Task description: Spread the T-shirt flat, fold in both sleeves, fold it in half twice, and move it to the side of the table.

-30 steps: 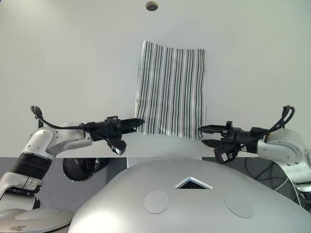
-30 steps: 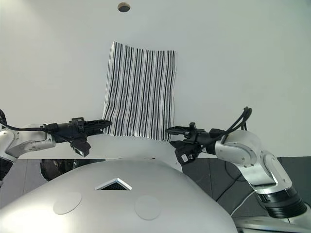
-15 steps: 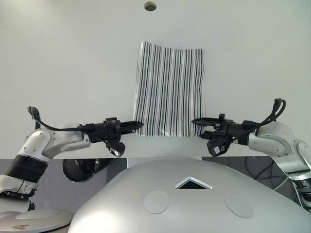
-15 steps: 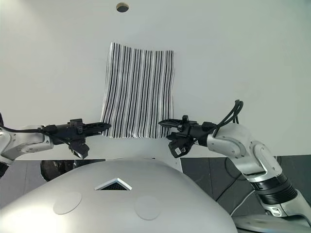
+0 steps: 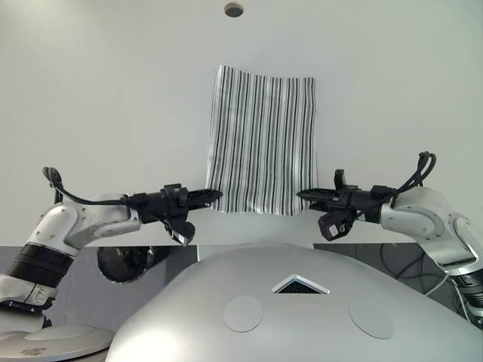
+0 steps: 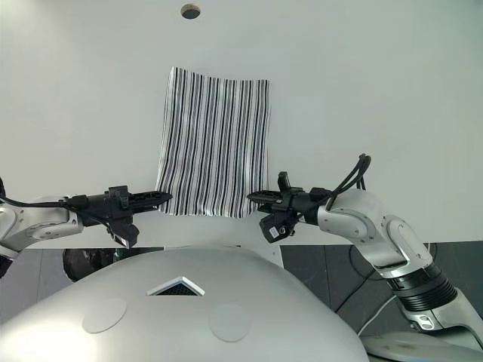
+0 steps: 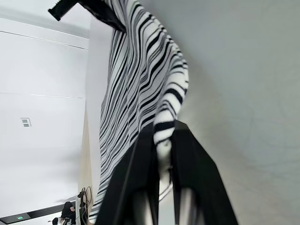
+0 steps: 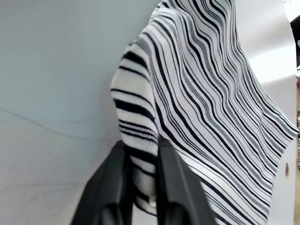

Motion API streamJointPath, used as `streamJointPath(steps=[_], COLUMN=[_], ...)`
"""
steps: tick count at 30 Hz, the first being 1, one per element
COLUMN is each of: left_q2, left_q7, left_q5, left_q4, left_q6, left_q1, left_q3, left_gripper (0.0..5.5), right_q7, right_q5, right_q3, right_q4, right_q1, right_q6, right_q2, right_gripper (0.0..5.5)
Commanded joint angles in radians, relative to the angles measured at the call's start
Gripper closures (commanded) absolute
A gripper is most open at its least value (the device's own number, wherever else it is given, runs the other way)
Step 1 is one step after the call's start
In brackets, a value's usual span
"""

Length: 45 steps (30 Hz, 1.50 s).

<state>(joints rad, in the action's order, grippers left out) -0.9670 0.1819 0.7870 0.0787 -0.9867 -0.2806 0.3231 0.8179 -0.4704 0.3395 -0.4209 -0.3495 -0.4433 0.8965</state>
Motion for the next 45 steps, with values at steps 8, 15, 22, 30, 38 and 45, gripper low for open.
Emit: streamJointPath(steps=[8,15,22,30,38,45], left_q2=[-0.059,-0.288,-0.263,0.029,0.172,0.253], left_q7=[0.165,0.344,0.397,0.350,0.305,0.282], left_q5=[-0.225,-0.821,-1.014,-0.683,-0.551,-0.488], left_q4=[0.069,0.359,0.467,0.248,0.088,-0.058], left_q6=[0.066,0.248,0.315,0.431,0.453,0.459], left_q1=[-0.128,-0.298,-0.361,-0.090,0.083,0.226], left_q3=[0.039,-0.050,-0.202,-0.162,-0.174,-0.155], left_gripper=[5.36,5.36,5.36,5.36,5.36,5.10], right_q7=[0.026,0.057,0.082,0.114,0.133,0.126], right_q5=[0.120,0.354,0.499,0.382,0.325,0.310], right_q3=[-0.059,-0.278,-0.411,-0.165,-0.056,-0.026], right_q4=[-0.035,-0.170,-0.233,0.047,0.329,0.454], right_q1=[-0.109,-0.317,-0.356,0.226,0.485,0.548], right_q6=[0.052,0.054,0.017,0.180,0.169,0.127], right_q2=[0.064,0.158,0.146,0.002,-0.100,-0.139], right_gripper=[5.43,5.43,5.43,5.43,5.43,5.43])
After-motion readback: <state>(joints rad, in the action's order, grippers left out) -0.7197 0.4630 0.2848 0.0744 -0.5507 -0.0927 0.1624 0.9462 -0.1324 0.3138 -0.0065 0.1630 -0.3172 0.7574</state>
